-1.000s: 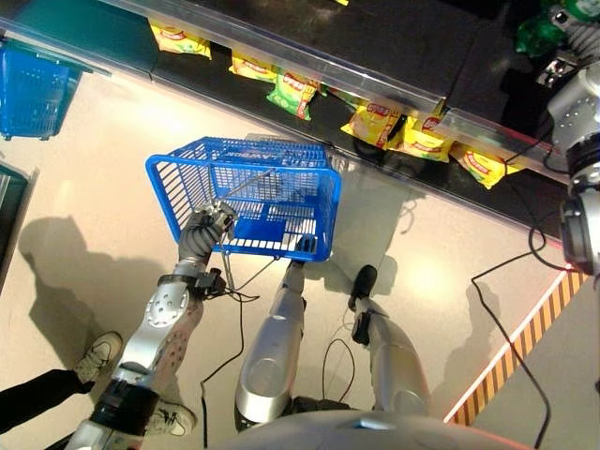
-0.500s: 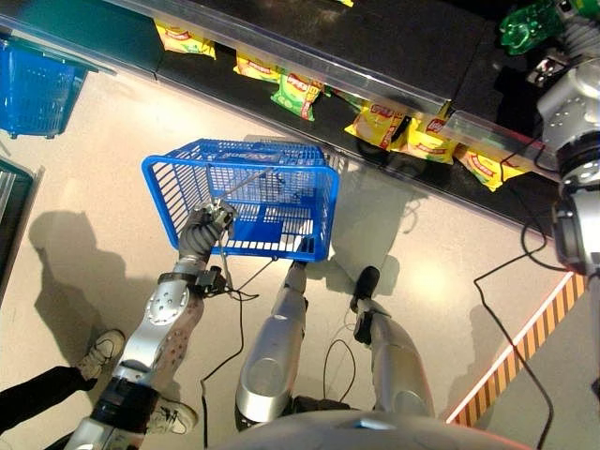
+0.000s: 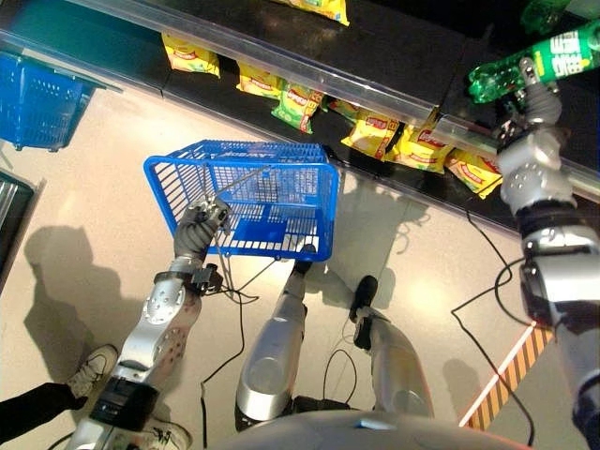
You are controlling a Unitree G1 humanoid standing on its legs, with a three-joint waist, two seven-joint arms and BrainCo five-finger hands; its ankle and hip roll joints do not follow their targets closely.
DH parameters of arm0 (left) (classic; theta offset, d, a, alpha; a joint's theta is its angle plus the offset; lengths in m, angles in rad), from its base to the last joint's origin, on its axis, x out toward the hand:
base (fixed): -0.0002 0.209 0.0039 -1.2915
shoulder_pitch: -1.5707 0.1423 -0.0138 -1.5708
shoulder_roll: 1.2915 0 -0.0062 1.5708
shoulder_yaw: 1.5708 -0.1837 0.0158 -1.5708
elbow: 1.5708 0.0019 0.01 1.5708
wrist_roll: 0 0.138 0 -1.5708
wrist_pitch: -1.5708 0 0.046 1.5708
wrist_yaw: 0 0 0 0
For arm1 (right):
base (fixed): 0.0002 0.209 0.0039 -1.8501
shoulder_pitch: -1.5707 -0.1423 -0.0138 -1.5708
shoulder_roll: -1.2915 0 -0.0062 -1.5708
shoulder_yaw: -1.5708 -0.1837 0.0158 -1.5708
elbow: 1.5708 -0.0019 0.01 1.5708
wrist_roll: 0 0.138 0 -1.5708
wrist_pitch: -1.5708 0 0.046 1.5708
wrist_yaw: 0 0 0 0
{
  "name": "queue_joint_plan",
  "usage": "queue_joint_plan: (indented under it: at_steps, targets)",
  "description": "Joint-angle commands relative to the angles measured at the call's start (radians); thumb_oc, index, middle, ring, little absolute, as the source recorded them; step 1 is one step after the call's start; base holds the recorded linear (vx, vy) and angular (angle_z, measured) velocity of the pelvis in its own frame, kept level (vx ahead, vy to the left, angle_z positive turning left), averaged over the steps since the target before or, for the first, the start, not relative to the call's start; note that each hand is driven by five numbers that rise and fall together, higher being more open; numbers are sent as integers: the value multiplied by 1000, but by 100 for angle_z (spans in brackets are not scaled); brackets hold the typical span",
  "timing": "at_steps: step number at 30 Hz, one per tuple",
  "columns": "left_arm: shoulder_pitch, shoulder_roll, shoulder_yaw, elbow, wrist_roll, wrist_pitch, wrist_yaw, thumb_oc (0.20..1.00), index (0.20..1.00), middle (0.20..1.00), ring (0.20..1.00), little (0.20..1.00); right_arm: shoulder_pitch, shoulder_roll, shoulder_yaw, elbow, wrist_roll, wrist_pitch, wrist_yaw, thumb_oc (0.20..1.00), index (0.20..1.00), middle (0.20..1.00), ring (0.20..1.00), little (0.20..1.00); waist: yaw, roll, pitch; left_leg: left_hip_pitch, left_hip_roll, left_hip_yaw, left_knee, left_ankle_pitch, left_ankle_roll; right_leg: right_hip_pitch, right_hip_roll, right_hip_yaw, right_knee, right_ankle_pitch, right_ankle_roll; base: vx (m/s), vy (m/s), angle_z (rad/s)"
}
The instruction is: Pick up the snacks into the basket
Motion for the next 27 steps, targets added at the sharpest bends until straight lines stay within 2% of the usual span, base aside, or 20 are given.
queue_joint_plan:
  at_steps: [1,5,7,10,12,13,16,21,23,24,27]
  targets:
    - [6,-21,94,-92,9,-104,0,200,200,200,200,200,109,35,-32,-214,-121,-153,25,200,200,200,200,200,-50,-51,-130,75,-41,5,6,-110,34,73,-5,2,-97,30,52,72,26,5]
    - [21,-47,120,-92,32,-96,-4,200,200,200,200,200,266,114,-50,-359,-217,-146,41,200,200,200,200,200,-69,-59,-165,110,-42,11,-4,-121,42,102,-4,9,-113,30,54,70,18,-1]
    - [32,-72,138,-83,55,-94,-6,200,200,200,200,200,358,136,-65,-455,-319,-137,54,200,200,200,200,200,-86,-65,-195,145,-40,24,-10,-136,48,127,-4,21,-119,28,56,111,48,-6]
    - [47,-88,150,-74,68,-90,-14,200,200,200,200,200,422,135,-74,-531,-401,-128,76,200,200,200,200,200,-96,-67,-212,164,-39,31,-15,-143,52,136,-1,32,-123,27,56,71,52,-16]
    - [57,-99,155,-73,69,-89,-23,200,200,200,200,200,473,135,-78,-569,-425,-126,112,200,200,200,200,200,-106,-67,-226,177,-38,35,-18,-147,55,143,1,41,-124,25,56,62,51,-15]
    - [58,-107,155,-65,76,-88,-33,200,200,200,200,200,526,123,-62,-616,-492,-119,154,200,200,200,200,200,-117,-68,-238,187,-38,41,-20,-152,57,147,3,51,-125,23,58,58,43,-14]
    - [54,-107,152,-62,80,-86,-43,200,200,200,200,200,567,108,-43,-645,-559,-111,180,200,200,200,200,200,-125,-68,-243,189,-38,46,-18,-157,59,147,3,56,-123,21,60,25,30,-13]
    - [-10,-80,114,-60,75,-94,-63,200,200,200,200,200,622,71,69,-589,-667,-82,249,200,200,200,200,200,-137,-74,-222,145,-39,59,26,-162,60,104,3,70,-89,18,65,-59,19,-5]
    - [-80,-63,39,-62,59,-90,-75,200,200,200,200,200,621,47,165,-538,-716,-69,284,200,200,200,200,200,-142,-80,-174,89,-47,54,72,-160,56,65,2,71,-62,16,62,-127,-5,-5]
    - [-82,-62,39,-60,59,-90,-75,200,200,200,200,200,618,48,166,-534,-715,-72,283,200,200,200,200,200,-143,-81,-175,85,-47,54,75,-161,56,62,1,71,-60,15,62,-125,-3,1]
    - [-206,-48,-98,-73,40,-84,-85,200,200,200,200,200,520,46,359,-391,-804,-46,295,200,200,200,200,200,-135,-84,-112,1,-57,48,151,-166,49,-4,-2,71,-12,9,54,-140,-20,6]
